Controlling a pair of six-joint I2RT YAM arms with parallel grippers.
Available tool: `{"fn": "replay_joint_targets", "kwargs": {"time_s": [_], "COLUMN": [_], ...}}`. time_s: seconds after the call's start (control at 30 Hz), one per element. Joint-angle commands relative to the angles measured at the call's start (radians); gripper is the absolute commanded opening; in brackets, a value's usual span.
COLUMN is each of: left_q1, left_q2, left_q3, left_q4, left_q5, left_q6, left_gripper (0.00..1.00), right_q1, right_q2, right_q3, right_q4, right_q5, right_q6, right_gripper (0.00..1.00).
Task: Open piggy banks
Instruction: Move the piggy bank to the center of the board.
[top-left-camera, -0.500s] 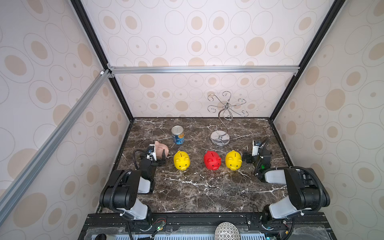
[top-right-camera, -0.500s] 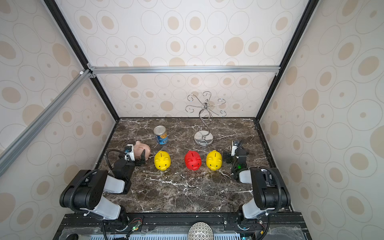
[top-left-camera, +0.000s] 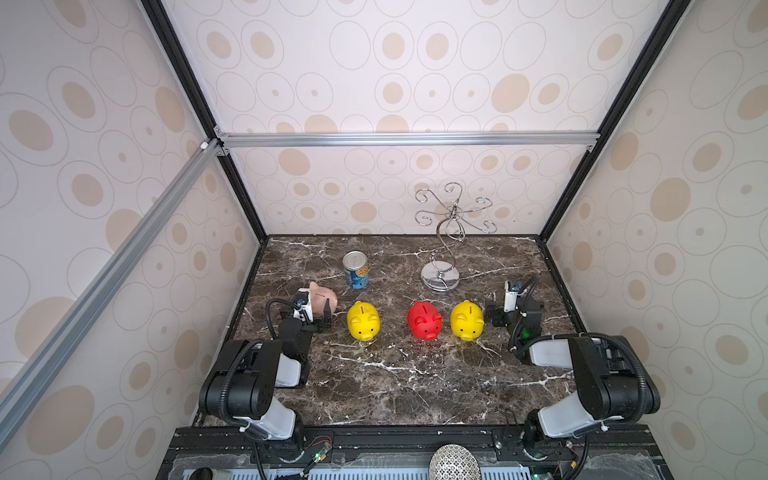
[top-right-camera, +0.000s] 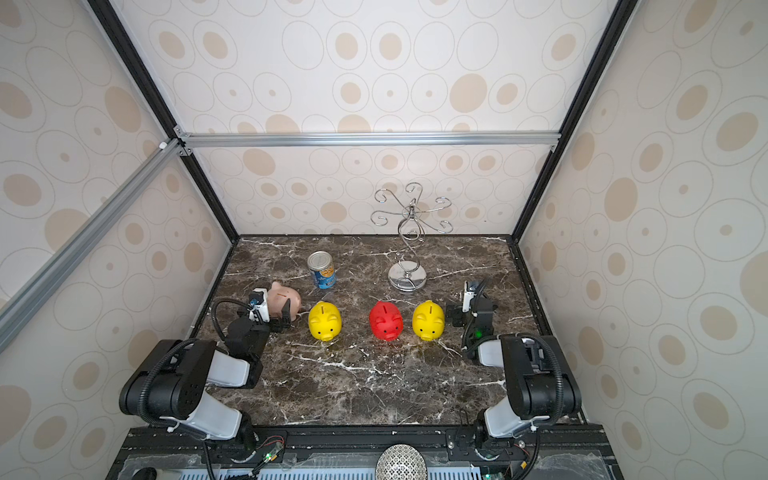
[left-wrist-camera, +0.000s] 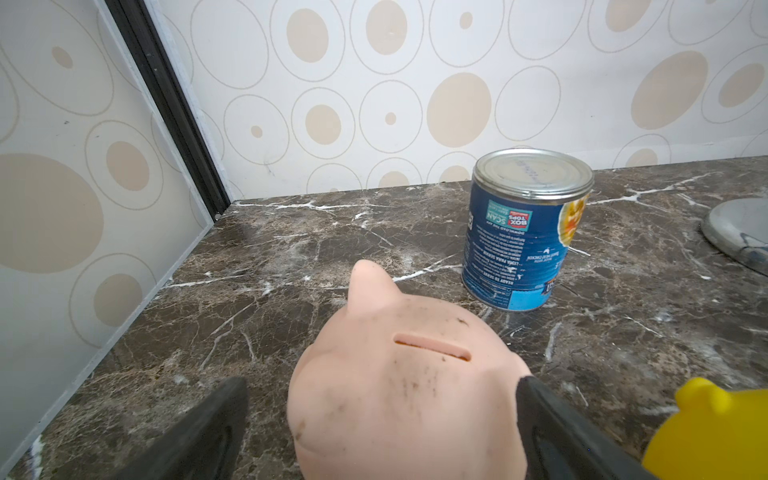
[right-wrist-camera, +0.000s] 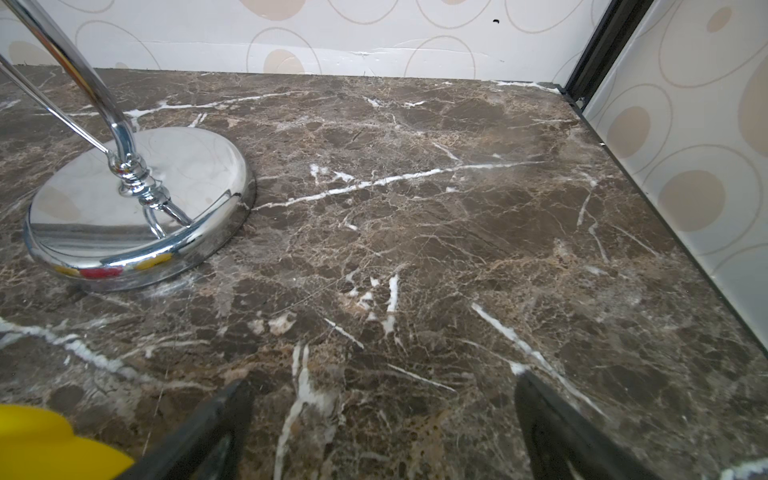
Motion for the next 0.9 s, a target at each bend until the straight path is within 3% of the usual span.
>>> {"fn": "replay_joint_targets", "kwargs": {"time_s": [0.0,0.17,0.67,0.8,0.87], "left_q1": [0.008,0.010,0.009,0.004,-0.005], "left_q2": [0.010,0.015,0.004,-0.119,-0.239], "left_q3": [0.026,0.038,0.029,0.012,0.024], "left_q4": [0.024,0.007,0.017,-0.057,-0.161], "left_q5": [-0.005,-0.063,-0.081,-0.128,-0.148], "left_q6": [0.023,-0.003,-0.009,-0.019,-0.008], "left_gripper": [1.00,1.00,1.00,1.00,1.00], "right_q1": [0.011,0.010,0.010,0.015,0.015], "right_q2": [0.009,0.009,0.008,-0.021,-0.078], "right_q3": [0.015,0.015,0.014,0.005,0.020], "right_q4": [0.021,0.020,0.022,0.040,-0.065], "right_q5": [0.003,0.002,0.004,0.084,0.129], "right_q6": [-0.014,-0.016,-0.011,0.008,0.030], "right_gripper": [1.00,1.00,1.00,0.99,0.99]}}
